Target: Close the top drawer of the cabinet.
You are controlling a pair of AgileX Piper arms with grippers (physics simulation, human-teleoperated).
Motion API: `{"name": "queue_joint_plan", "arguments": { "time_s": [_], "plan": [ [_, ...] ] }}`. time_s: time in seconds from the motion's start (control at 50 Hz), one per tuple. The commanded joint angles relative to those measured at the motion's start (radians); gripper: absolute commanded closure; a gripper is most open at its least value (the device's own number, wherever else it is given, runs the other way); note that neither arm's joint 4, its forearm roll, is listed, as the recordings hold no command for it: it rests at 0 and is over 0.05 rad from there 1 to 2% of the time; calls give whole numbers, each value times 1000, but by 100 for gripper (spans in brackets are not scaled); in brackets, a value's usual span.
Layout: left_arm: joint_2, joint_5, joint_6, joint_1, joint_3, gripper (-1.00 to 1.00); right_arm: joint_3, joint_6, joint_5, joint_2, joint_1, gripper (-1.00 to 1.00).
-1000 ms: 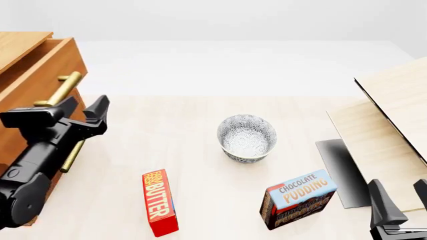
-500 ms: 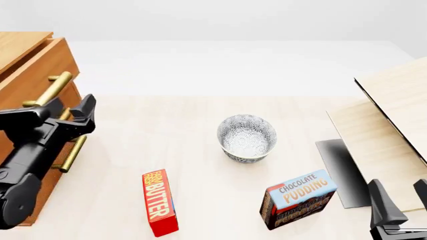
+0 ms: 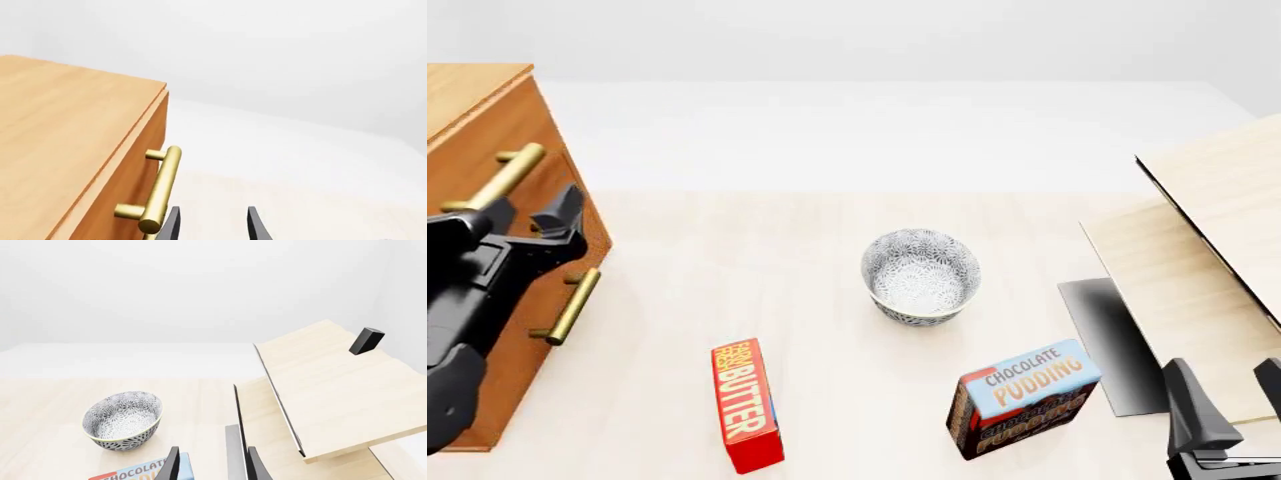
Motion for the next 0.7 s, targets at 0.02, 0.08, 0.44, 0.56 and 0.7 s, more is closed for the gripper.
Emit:
{"name": "queue_joint_plan", "arguments": {
  "time_s": [0.02, 0.08, 0.44, 0.56, 0.7],
  "plan": [
    [0, 3, -6, 54, -11, -100, 0, 0, 0, 0, 0, -100],
    [-1, 5, -11, 67, -13, -100, 0, 0, 0, 0, 0, -100],
    [-7, 10, -52, 223, -15, -100, 0, 0, 0, 0, 0, -100],
    [-16, 11, -62, 261, -7, -100, 0, 0, 0, 0, 0, -100],
    [-11, -4, -70, 278, 6, -100, 0, 0, 0, 0, 0, -100]
  ]
}}
